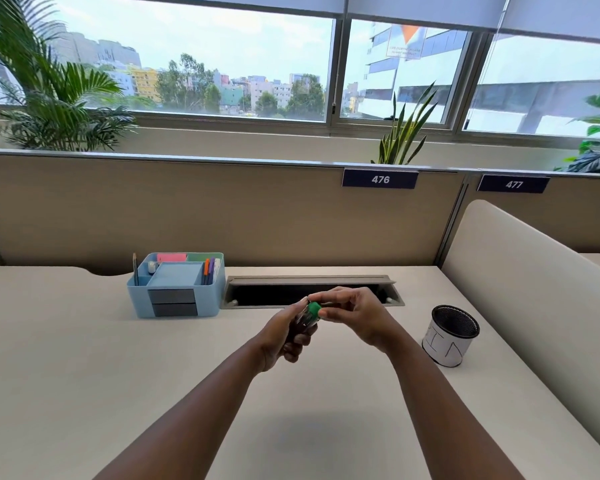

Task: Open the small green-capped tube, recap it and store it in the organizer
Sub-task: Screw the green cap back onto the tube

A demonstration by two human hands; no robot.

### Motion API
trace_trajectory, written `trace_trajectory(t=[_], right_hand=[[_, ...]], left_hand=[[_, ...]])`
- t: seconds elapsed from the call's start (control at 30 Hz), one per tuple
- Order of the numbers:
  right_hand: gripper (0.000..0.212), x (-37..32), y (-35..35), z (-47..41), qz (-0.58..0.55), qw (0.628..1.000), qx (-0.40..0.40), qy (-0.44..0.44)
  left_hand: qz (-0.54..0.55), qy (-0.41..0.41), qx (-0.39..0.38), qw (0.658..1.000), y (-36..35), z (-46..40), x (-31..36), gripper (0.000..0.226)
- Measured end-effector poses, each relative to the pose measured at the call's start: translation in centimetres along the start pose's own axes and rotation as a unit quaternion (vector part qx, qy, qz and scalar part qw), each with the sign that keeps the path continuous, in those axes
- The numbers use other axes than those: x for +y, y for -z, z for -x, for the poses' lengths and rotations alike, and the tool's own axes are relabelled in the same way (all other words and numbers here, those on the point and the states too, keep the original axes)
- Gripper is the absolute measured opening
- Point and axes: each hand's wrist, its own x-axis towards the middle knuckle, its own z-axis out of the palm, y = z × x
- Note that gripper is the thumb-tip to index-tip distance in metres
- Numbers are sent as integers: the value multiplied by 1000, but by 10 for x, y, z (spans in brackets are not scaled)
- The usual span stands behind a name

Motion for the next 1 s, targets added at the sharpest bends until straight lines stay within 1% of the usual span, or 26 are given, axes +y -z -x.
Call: trace_trajectory(t=[0.13,0.2,0.33,0.4,0.53,0.63,0.73,0.87,1.0], right_hand=[[27,3,-2,-4,-12,999,32,-25],[23,6,-3,-4,2,998,55,-34],[17,10,-4,-4,20,995,90,-48],[18,10,-4,-3,21,996,71,-53],[27,5,1,2,-11,999,1,-39],[31,2,5,3,-8,999,-26,-30],[32,-1,4,5,7,1000,-15,-18],[35,-3,4,7,7,1000,18,10],[34,-4,0,7,23,999,23,21]], left_hand=[[-33,-25,23,999,0,-2,-1,62],[-56,-39,28,997,-2,-3,0,66],[-93,-39,37,994,-3,-3,0,68],[-105,-28,31,994,-1,-3,-1,68],[-82,0,10,997,3,-2,-2,69],[-74,21,-3,997,3,-1,-3,67],[-81,22,-3,996,3,0,-2,64],[-65,20,-3,998,7,-1,-1,73],[-60,13,-8,998,10,-3,-2,75]])
